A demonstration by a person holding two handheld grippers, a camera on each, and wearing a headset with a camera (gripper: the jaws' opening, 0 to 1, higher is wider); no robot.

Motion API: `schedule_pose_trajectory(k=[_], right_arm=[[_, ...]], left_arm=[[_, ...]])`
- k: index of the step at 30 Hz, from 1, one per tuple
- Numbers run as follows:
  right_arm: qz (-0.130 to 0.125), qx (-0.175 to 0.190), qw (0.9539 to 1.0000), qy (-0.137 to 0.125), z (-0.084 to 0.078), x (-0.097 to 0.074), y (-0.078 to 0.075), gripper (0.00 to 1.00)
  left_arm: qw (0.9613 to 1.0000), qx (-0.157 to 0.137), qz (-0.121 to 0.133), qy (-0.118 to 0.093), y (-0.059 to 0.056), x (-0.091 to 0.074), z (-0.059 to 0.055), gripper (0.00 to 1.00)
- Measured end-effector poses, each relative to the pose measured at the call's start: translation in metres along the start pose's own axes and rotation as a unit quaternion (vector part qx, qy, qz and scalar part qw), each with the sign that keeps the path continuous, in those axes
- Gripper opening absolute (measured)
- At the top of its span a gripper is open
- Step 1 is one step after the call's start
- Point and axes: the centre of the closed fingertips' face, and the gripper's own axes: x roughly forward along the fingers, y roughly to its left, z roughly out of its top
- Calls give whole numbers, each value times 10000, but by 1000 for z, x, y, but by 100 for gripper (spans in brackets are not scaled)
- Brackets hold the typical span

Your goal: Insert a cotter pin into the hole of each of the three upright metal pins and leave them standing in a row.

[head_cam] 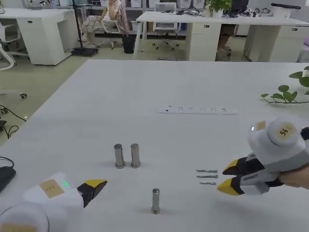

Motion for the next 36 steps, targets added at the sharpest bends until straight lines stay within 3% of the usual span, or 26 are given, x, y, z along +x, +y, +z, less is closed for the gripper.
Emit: schedule_pose_trajectory(k=[6,17,36], right_arm=[[206,-232,9988,379,-8,11,-6,26],[496,-473,9959,586,-10,26,-7,19],[632,-770,9916,821,-10,36,-10,9]], left_arm=[[9999,-56,129,27,4,-4,-2,99],[9994,-237,227,-78,5,-10,0,99],[9985,-354,401,-120,13,-20,4,95]])
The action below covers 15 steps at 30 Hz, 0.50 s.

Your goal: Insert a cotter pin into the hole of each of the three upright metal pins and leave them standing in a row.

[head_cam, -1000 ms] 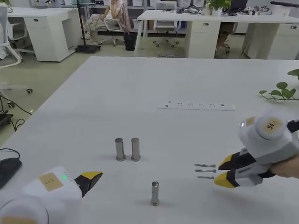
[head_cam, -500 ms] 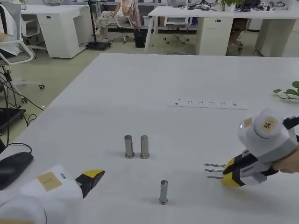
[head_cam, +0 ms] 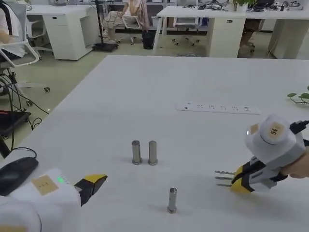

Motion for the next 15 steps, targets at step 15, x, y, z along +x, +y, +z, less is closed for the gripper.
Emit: schedule_pose_trajectory(k=[15], right_arm=[[59,-859,9949,528,-1,1,2,5]], left_arm=[[10000,-9,32,8,2,-4,0,92]])
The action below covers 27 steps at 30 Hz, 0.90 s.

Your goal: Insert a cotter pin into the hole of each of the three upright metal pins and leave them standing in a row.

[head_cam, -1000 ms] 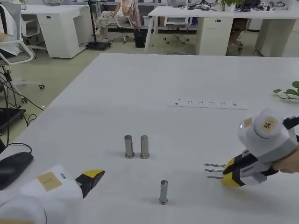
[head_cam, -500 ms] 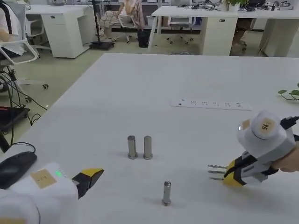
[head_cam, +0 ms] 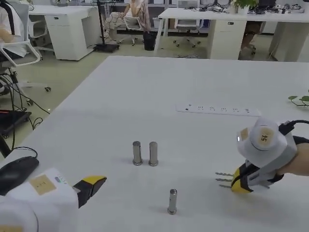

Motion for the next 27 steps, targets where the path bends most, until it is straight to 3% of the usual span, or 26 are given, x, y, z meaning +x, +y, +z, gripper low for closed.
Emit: schedule_pose_trajectory(k=[8,12,21,27], right_arm=[[-24,-189,9996,190,1,1,0,2],[-85,-148,9998,133,0,0,0,2],[-253,-166,9995,35,0,-9,1,2],[-436,-334,9985,-87,8,-20,5,2]], left_arm=[[10000,-23,-19,-23,-3,-2,-1,91],[9998,-121,30,-182,-1,-3,3,88],[9999,-79,36,-141,-2,-4,4,88],[9996,-209,-19,-173,-7,-3,6,81]])
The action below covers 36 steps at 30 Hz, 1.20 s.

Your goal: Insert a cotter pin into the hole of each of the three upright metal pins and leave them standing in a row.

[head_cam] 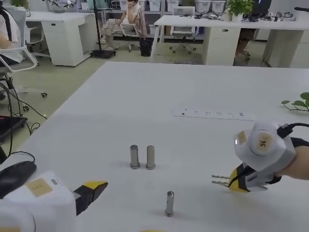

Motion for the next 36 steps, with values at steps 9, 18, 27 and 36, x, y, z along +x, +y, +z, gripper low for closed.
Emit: schedule_pose_trajectory(k=[9,18,27,36], right_arm=[[-304,-140,9986,-405,24,-22,10,2],[-499,-278,9951,-803,50,-39,28,2],[-430,-488,9901,-1245,80,-48,54,2],[-347,-693,9850,-1541,102,-53,75,2]], left_arm=[[9988,-386,-259,-167,-14,3,5,68],[9956,-806,-400,-277,-17,10,9,58],[9931,-956,-636,-229,-26,21,12,48],[9899,-1142,-835,-125,-37,32,12,42]])
